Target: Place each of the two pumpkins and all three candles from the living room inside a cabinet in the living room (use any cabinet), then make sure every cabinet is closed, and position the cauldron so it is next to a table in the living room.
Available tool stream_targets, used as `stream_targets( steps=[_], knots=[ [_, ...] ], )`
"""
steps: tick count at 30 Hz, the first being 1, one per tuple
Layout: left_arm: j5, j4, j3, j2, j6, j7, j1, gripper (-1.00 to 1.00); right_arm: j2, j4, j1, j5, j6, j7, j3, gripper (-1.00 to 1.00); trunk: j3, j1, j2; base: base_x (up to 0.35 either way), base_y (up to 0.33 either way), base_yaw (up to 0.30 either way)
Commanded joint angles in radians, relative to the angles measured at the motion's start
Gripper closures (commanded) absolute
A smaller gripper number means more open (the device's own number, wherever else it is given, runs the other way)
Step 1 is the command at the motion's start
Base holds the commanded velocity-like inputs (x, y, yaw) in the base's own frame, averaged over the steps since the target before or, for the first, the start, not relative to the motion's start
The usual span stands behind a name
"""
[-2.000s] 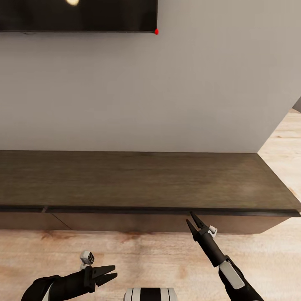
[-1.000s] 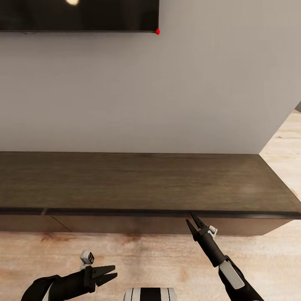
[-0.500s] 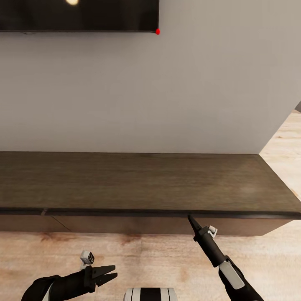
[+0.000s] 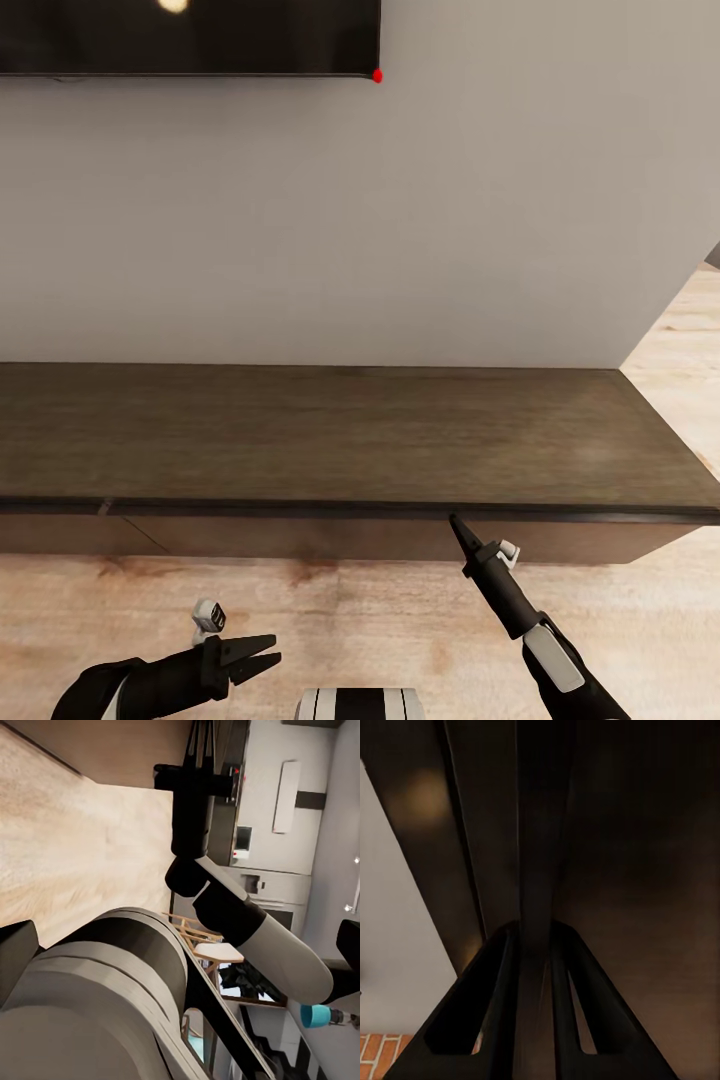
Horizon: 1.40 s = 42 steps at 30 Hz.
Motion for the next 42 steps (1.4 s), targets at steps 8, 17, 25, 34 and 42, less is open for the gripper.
stream_targets(
  steps=[8, 17, 25, 34, 42],
  knots=[
    [0.001, 0.000, 0.000, -0.001, 0.010, -0.003, 0.000, -1.00, 0.000, 0.001, -0.001, -0.012, 0.016, 0.008, -0.001, 1.00, -0.001, 0.000, 0.000, -0.064, 0.000, 0.000],
    [0.001, 0.000, 0.000, 0.000, 0.010, -0.003, 0.000, -1.00, 0.000, 0.001, -0.001, -0.012, 0.016, 0.008, -0.001, 1.00, -0.001, 0.000, 0.000, -0.060, 0.000, 0.000],
    [0.001, 0.000, 0.000, 0.000, 0.010, -0.003, 0.000, -1.00, 0.000, 0.001, -0.001, -0.012, 0.020, 0.003, -0.001, 1.00, -0.001, 0.000, 0.000, -0.044, 0.000, 0.000],
    [0.001, 0.000, 0.000, 0.000, 0.010, -0.003, 0.000, -1.00, 0.000, 0.001, -0.001, -0.012, 0.017, 0.006, -0.001, 1.00, -0.001, 0.000, 0.000, -0.101, 0.010, 0.000],
    [0.001, 0.000, -0.001, 0.000, 0.010, -0.003, 0.000, -1.00, 0.000, 0.001, -0.001, -0.012, 0.020, 0.005, -0.001, 1.00, -0.001, 0.000, 0.000, -0.110, 0.016, 0.000]
  ],
)
